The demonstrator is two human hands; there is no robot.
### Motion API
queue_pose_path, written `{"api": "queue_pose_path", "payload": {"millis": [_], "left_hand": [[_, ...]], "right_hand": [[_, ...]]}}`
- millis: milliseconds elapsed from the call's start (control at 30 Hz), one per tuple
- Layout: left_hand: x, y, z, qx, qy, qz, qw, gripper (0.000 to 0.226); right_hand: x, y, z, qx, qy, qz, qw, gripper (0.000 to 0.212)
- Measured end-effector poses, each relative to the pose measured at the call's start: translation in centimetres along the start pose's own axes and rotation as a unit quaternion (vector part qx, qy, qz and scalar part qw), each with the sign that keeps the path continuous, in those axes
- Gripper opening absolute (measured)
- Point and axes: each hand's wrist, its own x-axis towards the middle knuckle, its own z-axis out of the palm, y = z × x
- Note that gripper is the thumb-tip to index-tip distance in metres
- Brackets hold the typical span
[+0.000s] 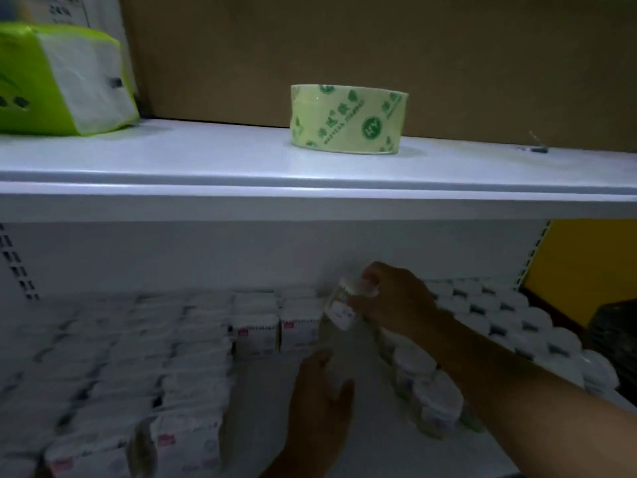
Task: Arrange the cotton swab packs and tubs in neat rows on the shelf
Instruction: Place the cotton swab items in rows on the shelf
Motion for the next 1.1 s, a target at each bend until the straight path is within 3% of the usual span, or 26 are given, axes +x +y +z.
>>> {"api": "queue_pose_path", "payload": {"millis": [67, 200, 333, 400, 500, 700, 800, 900, 1100], "left_hand": [[0.0, -1.2, 0.5, 0.054, -0.013, 0.052, 0.997, 0.04], [0.2, -1.3, 0.3, 0.105, -0.058, 0.064, 0.991, 0.035], [0.3, -1.5, 0.8, 0.115, -0.019, 0.053, 0.992, 0.03], [0.2, -1.3, 0.9, 0.124, 0.01, 0.078, 0.989, 0.043], [0.3, -0.2, 0.5, 0.132, 0.003, 0.015, 0.991, 0.083], [0.3, 0.7, 0.3, 0.135, -0.028, -0.044, 0.989, 0.091], [-0.1, 0.8, 0.2, 0.078, 0.034, -0.087, 0.993, 0.069], [-0.4, 2.0, -0.4, 0.114, 0.096, -0.106, 0.983, 0.051], [0.4, 3.2, -0.5, 0.231, 0.024, -0.108, 0.967, 0.054]], "right_hand": [[1.4, 0.3, 1.0, -0.016, 0.007, 0.016, 1.0, 0.041], [3.3, 1.3, 1.5, -0.016, 0.031, 0.03, 0.999, 0.035], [3.9, 2.3, 0.8, 0.012, 0.04, 0.014, 0.999, 0.043], [3.9, 2.4, 1.2, -0.015, 0.037, -0.015, 0.999, 0.046], [3.8, 1.9, 2.3, -0.118, 0.021, -0.087, 0.989, 0.052], [3.7, 1.4, 4.6, -0.251, -0.028, -0.149, 0.956, 0.035], [3.7, 2.1, 4.4, -0.279, -0.062, -0.158, 0.945, 0.037], [3.7, 2.8, 4.2, -0.295, -0.055, -0.182, 0.936, 0.033], [3.9, 3.1, 4.1, -0.276, 0.002, -0.204, 0.939, 0.041]]}}
